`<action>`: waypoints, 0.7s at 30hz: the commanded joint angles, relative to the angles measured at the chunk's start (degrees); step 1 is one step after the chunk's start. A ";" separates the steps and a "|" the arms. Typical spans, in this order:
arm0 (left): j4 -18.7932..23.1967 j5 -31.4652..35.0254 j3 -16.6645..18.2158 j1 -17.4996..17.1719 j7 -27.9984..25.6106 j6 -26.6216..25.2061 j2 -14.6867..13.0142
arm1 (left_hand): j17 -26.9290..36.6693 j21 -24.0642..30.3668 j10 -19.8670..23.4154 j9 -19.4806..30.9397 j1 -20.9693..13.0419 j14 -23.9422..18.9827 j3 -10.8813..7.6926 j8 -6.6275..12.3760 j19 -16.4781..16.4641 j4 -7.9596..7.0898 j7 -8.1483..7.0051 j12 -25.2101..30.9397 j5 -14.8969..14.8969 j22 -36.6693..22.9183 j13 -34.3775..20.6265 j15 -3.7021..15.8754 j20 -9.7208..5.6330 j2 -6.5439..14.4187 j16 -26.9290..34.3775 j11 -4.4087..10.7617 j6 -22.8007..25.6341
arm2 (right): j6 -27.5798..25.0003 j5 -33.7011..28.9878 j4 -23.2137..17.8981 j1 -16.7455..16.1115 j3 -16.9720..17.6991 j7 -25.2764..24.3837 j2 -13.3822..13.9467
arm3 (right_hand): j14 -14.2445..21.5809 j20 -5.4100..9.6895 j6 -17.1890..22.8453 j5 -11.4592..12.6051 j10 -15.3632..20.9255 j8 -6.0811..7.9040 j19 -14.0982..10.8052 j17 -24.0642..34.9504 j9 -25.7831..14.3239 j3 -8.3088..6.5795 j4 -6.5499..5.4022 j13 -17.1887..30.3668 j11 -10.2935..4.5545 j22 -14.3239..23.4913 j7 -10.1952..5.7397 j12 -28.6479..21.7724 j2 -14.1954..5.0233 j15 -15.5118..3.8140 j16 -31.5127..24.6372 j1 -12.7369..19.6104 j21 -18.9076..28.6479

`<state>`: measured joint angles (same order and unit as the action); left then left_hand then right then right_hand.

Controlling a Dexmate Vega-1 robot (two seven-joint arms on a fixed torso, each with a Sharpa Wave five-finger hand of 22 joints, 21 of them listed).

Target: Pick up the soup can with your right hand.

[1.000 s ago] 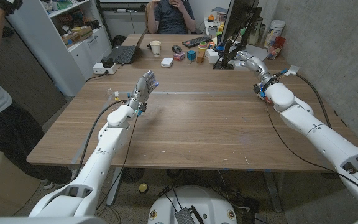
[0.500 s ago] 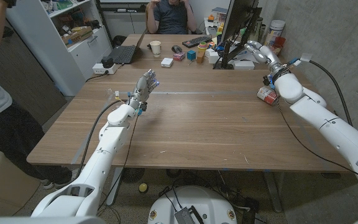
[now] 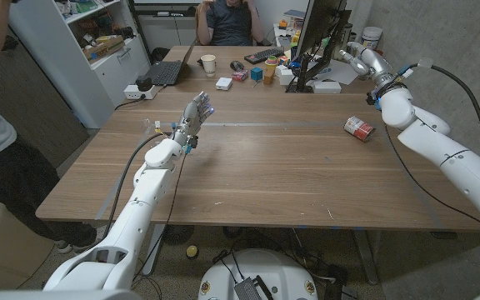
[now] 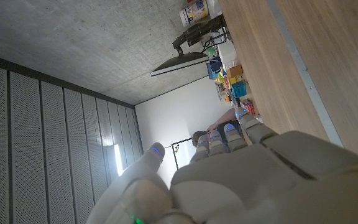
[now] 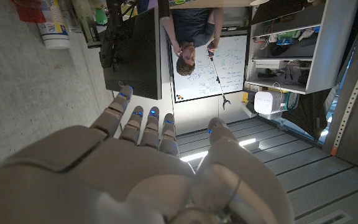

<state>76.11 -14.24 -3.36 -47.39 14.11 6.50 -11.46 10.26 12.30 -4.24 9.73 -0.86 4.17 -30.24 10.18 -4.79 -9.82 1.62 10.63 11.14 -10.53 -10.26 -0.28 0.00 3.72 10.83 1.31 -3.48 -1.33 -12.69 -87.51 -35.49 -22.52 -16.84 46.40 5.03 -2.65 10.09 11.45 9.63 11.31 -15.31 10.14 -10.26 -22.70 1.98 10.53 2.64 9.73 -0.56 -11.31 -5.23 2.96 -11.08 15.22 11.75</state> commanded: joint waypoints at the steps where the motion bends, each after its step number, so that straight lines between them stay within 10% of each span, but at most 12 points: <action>1: 0.26 0.37 -0.18 -0.15 -0.04 0.00 0.32 | 0.08 0.03 -0.19 0.16 0.13 0.10 0.36 0.20 -0.53 0.06 -0.06 0.36 0.20 -0.19 -0.14 -0.07 0.13 4.00 0.15 -0.07 -0.13 | -13.65 -13.27 -5.65 0.57 -1.49 -1.71 2.86 | 0.42 0.26 0.90 -0.11 0.39 0.32 -0.37 0.09 -0.30 -0.17 0.59 0.20 -0.10 0.29 -0.09 -0.16 0.01 -0.67 -0.22 1.12 -0.01; 21: -0.06 0.94 -0.49 0.39 -0.30 -0.07 0.48 | 0.08 0.01 -0.10 0.16 0.14 0.08 0.50 0.17 -0.58 0.04 -0.04 0.37 0.23 -0.19 -0.14 -0.04 0.17 4.05 0.13 -0.09 -0.12 | -33.53 -33.53 -7.98 4.30 -8.80 8.16 3.53 | -0.24 0.10 0.09 -0.06 -0.65 -0.21 -0.65 0.08 -0.35 0.21 2.57 0.22 -1.33 0.23 -1.03 0.38 1.60 -2.35 0.23 2.62 -0.14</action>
<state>76.00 -13.75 -3.67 -47.22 14.03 6.50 -11.01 10.25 12.30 -4.24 9.73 -0.86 4.17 -29.84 10.18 -4.78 -9.73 1.62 10.63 11.14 -10.52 -10.26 -0.29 -0.01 3.72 10.83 1.31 -3.48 -25.61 -36.33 -94.97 -33.18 -27.69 -14.01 49.74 4.93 -2.66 10.34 11.45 9.19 11.31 -15.30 10.15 -10.46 -22.31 3.96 10.53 1.61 9.73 -1.35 -11.29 -3.86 1.01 -11.08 17.17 11.75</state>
